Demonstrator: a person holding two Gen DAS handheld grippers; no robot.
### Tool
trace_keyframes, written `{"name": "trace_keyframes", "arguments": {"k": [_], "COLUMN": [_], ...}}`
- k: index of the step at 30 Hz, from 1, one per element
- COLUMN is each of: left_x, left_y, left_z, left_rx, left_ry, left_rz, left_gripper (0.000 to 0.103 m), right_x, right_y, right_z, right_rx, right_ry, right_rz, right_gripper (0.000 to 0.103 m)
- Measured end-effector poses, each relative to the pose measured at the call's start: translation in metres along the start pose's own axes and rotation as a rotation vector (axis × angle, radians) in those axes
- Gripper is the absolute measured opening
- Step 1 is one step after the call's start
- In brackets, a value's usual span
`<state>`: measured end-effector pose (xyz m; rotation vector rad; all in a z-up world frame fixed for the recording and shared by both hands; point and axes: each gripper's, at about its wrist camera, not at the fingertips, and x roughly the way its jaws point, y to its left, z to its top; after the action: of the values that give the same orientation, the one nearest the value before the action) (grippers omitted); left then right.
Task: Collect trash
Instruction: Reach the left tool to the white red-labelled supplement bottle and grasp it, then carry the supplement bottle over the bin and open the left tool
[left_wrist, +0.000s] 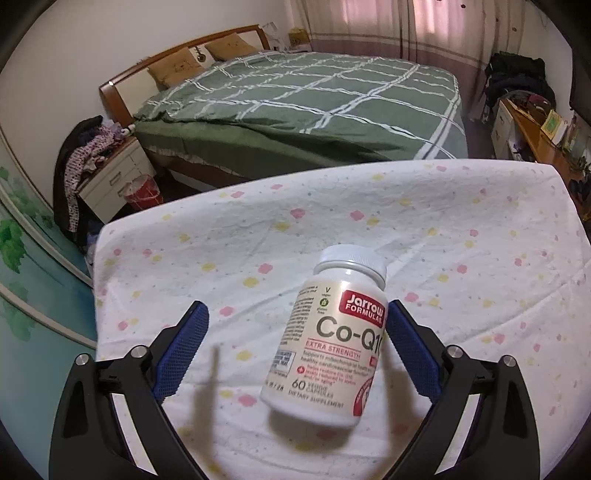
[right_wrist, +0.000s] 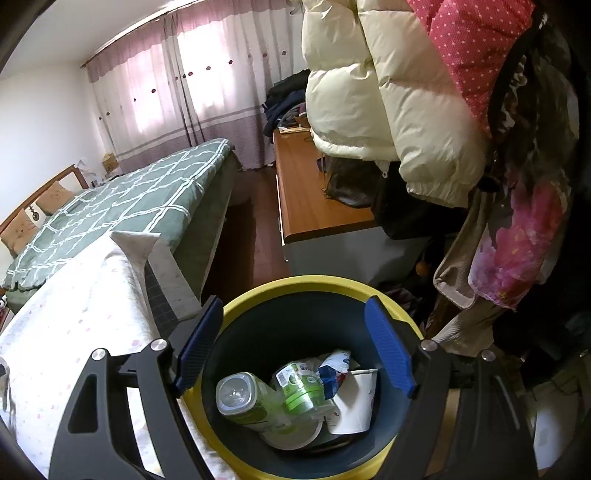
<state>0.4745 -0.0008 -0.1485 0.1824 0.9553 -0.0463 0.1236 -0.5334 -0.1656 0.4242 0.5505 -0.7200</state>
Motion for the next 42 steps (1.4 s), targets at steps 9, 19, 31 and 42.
{"name": "trace_keyframes", "arguments": {"k": [9, 19, 31, 42], "left_x": [0.001, -0.058, -0.156, -0.206], "left_y": [-0.010, -0.057, -0.177, -0.311], "left_z": [-0.005, -0.031, -0.071, -0.090], "left_rx": [0.021, 0.060, 0.196, 0.342], "left_ry": [0.038, -0.018, -0.114, -0.131], "left_rz": [-0.064, -0.176, -0.344, -0.524], "left_gripper": [0.047, 0.047, 0.047, 0.047], "right_x": [0.001, -0.004, -0.033, -0.067], "right_y": [0.000, 0.001, -0.013, -0.073], "right_z": [-0.001, -0.001, -0.006, 0.010], "right_rx": [0.002, 0.007, -0.056, -0.115], "right_ry": [0.003, -0.021, -0.016, -0.036], "right_rz": [0.013, 0.025, 0.106, 0.096], "right_gripper": [0.075, 0.075, 0.075, 0.075]}}
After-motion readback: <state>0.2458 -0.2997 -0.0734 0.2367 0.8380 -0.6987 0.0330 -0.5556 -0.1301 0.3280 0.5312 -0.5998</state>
